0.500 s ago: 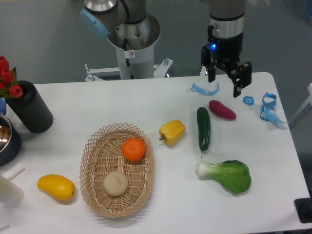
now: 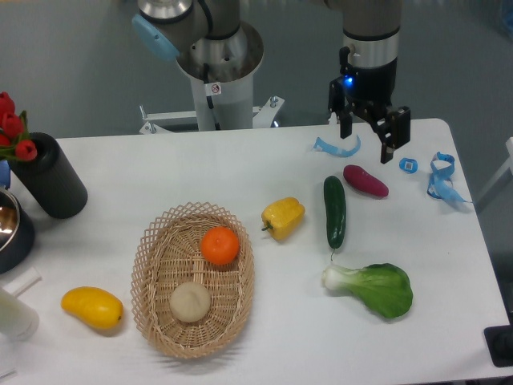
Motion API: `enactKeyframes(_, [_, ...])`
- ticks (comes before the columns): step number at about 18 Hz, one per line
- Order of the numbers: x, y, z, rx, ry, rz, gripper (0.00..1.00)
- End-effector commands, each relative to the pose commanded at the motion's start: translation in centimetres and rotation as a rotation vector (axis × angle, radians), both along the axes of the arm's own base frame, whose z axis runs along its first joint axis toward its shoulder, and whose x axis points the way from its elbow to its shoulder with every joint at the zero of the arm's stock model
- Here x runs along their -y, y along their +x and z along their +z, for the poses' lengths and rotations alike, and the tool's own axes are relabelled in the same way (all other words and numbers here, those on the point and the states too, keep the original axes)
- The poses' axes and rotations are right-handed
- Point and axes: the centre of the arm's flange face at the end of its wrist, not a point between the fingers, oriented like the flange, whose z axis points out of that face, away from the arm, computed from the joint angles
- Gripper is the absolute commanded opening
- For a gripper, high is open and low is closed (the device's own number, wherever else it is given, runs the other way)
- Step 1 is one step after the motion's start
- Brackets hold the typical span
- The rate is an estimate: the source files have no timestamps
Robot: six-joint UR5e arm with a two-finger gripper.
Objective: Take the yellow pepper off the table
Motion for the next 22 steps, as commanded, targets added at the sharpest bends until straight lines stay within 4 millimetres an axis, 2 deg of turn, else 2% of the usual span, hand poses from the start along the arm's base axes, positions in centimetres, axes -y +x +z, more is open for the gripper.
enactKeyframes(5, [0.1, 1.0, -2.3, 0.033, 0.014, 0.069, 1.0])
enactKeyframes(9, [-1.9, 1.7, -3.7, 0.048, 0.028, 0.088, 1.0])
enactKeyframes(11, [-2.2, 2.1, -5.2, 0.08, 0.02, 0.098, 1.0])
enactKeyframes(14, [-4.1, 3.8, -7.6, 0.134, 0.007, 0.108, 1.0])
enactKeyframes(19, [-4.3, 4.0, -10.4, 0.161, 0.003, 0.138, 1.0])
enactKeyframes(22, [-4.4, 5.0, -12.5, 0.192, -0.007, 0.153, 1.0])
